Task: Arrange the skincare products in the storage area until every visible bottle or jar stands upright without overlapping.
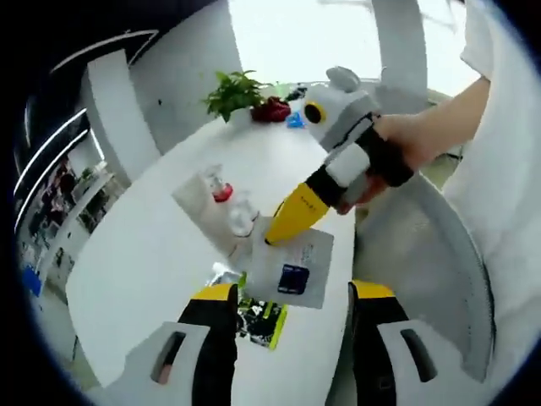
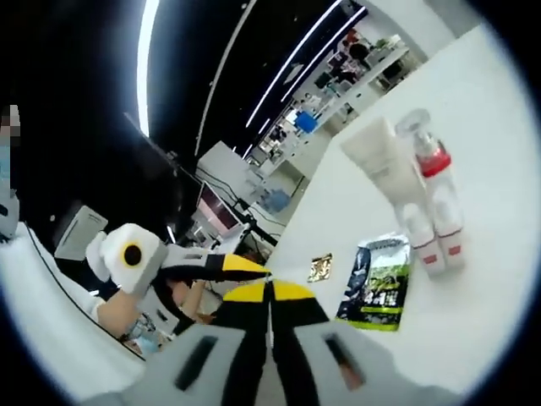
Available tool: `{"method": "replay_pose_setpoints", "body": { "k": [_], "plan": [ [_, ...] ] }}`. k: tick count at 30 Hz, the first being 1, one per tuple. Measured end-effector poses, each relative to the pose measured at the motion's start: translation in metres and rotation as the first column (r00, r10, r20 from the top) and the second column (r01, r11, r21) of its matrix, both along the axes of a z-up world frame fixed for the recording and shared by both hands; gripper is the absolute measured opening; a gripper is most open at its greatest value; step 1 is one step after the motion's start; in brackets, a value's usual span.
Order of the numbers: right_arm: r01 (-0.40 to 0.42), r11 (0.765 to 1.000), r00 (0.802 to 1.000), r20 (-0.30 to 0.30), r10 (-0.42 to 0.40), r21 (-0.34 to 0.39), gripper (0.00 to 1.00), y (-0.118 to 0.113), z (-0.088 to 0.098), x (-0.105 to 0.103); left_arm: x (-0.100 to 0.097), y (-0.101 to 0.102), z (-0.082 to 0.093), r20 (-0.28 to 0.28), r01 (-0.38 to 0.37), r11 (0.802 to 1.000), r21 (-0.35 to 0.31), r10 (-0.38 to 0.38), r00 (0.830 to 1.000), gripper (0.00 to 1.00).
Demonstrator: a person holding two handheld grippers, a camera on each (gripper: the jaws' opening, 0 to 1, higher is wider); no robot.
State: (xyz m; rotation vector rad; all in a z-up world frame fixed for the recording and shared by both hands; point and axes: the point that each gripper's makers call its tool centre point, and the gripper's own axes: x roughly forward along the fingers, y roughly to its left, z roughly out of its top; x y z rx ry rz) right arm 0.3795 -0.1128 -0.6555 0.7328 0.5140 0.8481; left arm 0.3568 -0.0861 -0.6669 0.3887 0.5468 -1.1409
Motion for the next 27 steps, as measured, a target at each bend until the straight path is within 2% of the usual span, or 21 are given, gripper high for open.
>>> {"method": "replay_pose_setpoints", "body": {
  "k": [1, 3, 4, 6, 9, 10, 11, 12, 14, 18, 22, 27],
  "plan": [
    [0.008, 1.0, 1.0, -0.002, -0.008, 0.011, 0.01, -0.001, 0.001, 0.0, 0.0, 0.0, 0.002, -0.036, -0.034, 0.998, -0.049, 0.033, 0.999, 0.52],
    [0.028, 0.999, 1.0, -0.01, -0.027, 0.046, 0.01, -0.004, 0.005, 0.0, 0.001, 0.002, 0.004, -0.083, -0.086, 0.991, -0.104, 0.078, 0.994, 0.51],
    [0.04, 0.997, 0.999, -0.016, -0.039, 0.07, 0.01, -0.006, 0.008, 0.0, 0.001, 0.002, 0.006, -0.126, -0.134, 0.98, -0.15, 0.115, 0.985, 0.51],
    [0.052, 0.991, 0.998, -0.024, -0.05, 0.123, 0.01, -0.007, 0.016, -0.001, 0.0, 0.002, 0.008, -0.18, -0.177, 0.962, -0.209, 0.14, 0.974, 0.51],
    [0.084, 0.982, 0.996, -0.026, -0.081, 0.17, 0.01, -0.012, 0.023, 0.0, -0.005, 0.001, 0.011, -0.293, -0.257, 0.92, -0.296, 0.168, 0.941, 0.49],
    [0.088, 0.979, 0.996, -0.031, -0.084, 0.183, 0.01, -0.012, 0.024, 0.0, -0.006, 0.001, 0.012, -0.338, -0.287, 0.897, -0.337, 0.169, 0.926, 0.46],
    [0.093, 0.976, 0.996, -0.031, -0.088, 0.198, 0.01, -0.013, 0.027, 0.0, -0.007, 0.001, 0.013, -0.361, -0.302, 0.883, -0.358, 0.168, 0.917, 0.43],
    [0.097, 0.974, 0.995, -0.034, -0.092, 0.204, 0.01, -0.013, 0.028, 0.0, -0.008, 0.002, 0.015, -0.398, -0.337, 0.857, -0.389, 0.173, 0.901, 0.41],
    [0.099, 0.973, 0.995, -0.035, -0.093, 0.209, 0.01, -0.013, 0.028, 0.0, -0.008, 0.003, 0.017, -0.443, -0.383, 0.82, -0.426, 0.18, 0.878, 0.36],
    [0.095, 0.973, 0.995, -0.036, -0.09, 0.21, 0.01, -0.011, 0.028, -0.001, -0.008, 0.007, 0.017, -0.498, -0.444, 0.771, -0.456, 0.192, 0.845, 0.28],
    [0.094, 0.973, 0.995, -0.041, -0.087, 0.211, 0.01, -0.009, 0.027, -0.001, -0.007, 0.01, 0.017, -0.529, -0.479, 0.736, -0.478, 0.194, 0.826, 0.19],
    [0.082, 0.973, 0.996, -0.041, -0.075, 0.214, 0.01, -0.004, 0.028, 0.001, -0.009, 0.011, 0.011, -0.543, -0.493, 0.735, -0.465, 0.203, 0.815, 0.14]
  ]
}}
